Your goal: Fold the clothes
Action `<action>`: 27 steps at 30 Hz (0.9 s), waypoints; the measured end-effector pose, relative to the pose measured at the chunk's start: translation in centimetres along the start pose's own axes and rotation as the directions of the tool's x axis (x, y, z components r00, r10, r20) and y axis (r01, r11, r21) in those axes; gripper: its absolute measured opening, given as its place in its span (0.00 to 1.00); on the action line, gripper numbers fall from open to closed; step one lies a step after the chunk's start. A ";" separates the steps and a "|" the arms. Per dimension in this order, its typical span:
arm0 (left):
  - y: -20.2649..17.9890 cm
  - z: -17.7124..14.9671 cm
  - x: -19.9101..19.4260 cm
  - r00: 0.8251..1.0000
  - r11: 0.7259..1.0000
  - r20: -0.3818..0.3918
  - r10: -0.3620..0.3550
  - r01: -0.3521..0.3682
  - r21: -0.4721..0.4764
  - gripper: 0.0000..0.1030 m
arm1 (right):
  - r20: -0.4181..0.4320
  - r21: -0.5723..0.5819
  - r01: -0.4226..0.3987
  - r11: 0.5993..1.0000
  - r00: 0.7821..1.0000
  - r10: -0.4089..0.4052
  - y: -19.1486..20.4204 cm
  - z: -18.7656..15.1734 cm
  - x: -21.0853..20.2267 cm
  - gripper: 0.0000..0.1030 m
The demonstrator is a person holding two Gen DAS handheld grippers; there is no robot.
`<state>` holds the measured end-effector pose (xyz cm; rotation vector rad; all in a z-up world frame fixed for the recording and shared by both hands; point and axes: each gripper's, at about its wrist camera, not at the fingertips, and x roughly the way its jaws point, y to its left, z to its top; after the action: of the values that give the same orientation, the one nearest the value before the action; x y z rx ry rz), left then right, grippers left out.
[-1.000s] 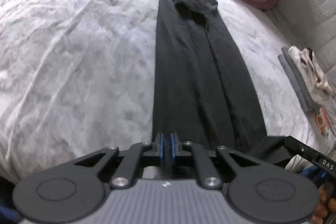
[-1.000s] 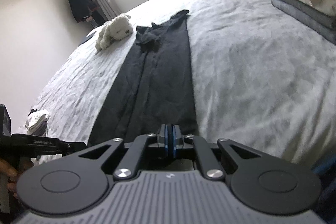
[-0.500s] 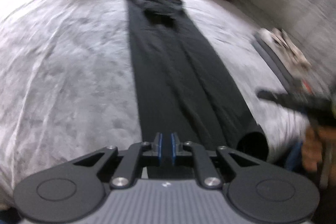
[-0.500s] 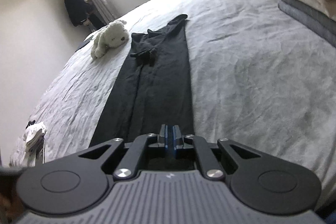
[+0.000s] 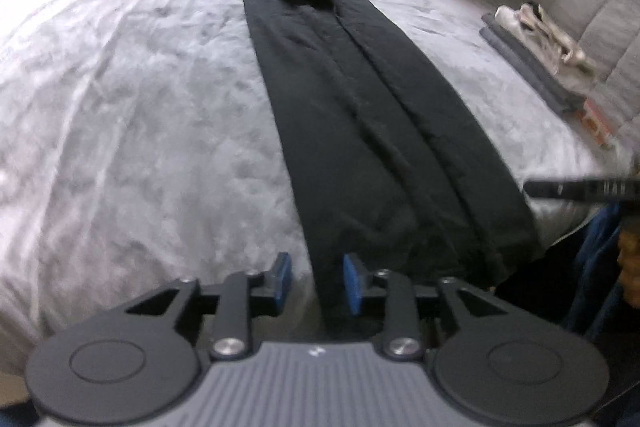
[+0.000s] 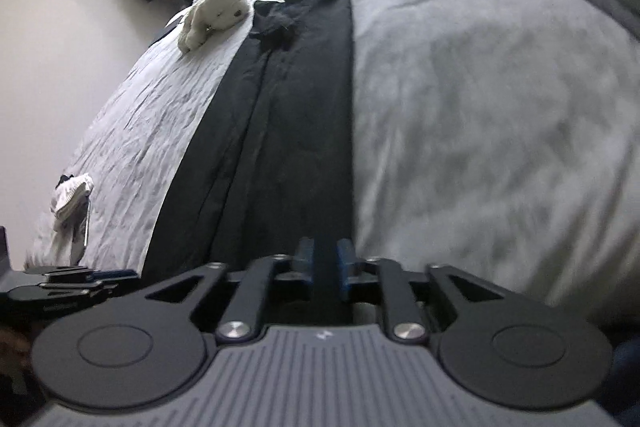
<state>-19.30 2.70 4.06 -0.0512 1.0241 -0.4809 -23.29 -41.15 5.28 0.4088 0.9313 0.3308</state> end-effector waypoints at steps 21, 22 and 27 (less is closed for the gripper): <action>0.6 1.4 -1.2 0.995 0.976 -0.006 -0.095 0.092 -0.198 0.02 | 0.013 0.100 -0.133 0.986 0.991 0.132 0.0 -1.8 -1.8 0.10; 0.6 2.1 -1.5 0.996 0.973 -0.001 -0.094 0.092 -0.211 0.02 | 0.028 0.105 -0.150 0.983 0.989 0.147 0.1 -1.3 -2.1 0.10; 1.4 6.1 -2.0 0.994 0.953 0.023 -0.108 0.110 -0.282 0.02 | 0.080 0.102 -0.218 0.971 0.974 0.210 0.8 2.8 -2.2 0.10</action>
<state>-14.56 3.61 8.54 -0.3668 1.0804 -0.4307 -22.31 -41.96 8.69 0.6215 0.8416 0.4604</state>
